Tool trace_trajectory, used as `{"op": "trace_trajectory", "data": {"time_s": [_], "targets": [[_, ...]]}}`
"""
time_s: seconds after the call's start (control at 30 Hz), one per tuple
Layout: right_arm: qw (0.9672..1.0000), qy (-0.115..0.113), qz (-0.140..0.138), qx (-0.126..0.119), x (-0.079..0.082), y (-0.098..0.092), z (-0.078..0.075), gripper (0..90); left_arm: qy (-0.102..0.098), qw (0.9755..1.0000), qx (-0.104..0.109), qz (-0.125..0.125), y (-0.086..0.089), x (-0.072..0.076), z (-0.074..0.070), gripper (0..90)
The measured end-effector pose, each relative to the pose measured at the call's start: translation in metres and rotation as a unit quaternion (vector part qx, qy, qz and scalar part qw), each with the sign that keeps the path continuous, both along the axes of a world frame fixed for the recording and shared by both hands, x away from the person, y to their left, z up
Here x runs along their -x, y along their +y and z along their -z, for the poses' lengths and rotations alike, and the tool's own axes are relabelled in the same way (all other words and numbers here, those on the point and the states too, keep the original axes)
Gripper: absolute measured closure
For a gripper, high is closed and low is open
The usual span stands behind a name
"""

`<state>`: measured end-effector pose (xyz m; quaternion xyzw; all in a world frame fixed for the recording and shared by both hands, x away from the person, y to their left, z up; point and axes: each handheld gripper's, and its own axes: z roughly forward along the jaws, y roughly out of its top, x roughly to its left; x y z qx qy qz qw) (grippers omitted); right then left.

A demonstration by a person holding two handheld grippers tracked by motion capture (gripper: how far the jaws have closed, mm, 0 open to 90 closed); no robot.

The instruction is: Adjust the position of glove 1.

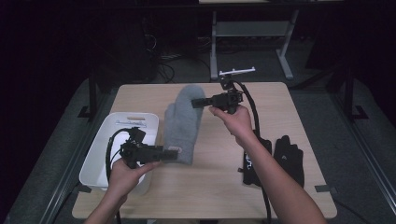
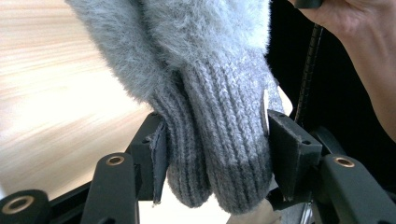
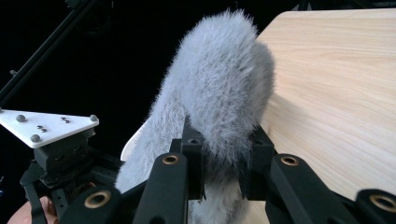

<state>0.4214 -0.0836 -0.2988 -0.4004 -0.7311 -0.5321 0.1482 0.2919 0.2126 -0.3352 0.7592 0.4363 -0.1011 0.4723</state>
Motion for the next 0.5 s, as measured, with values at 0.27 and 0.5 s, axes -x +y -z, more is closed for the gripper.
{"op": "trace_trajectory", "data": {"time_s": [0.27,0.5], "targets": [[1.0000,-0.003,-0.006,-0.001,-0.002,0.017,-0.007,74.7,-0.004,1.0000,-0.007,-0.005,0.016,0.002,-0.007,44.1],[0.9999,-0.005,-0.012,0.001,-0.004,0.036,-0.012,74.6,-0.004,0.9998,-0.003,-0.021,0.032,0.004,-0.010,44.1]]}}
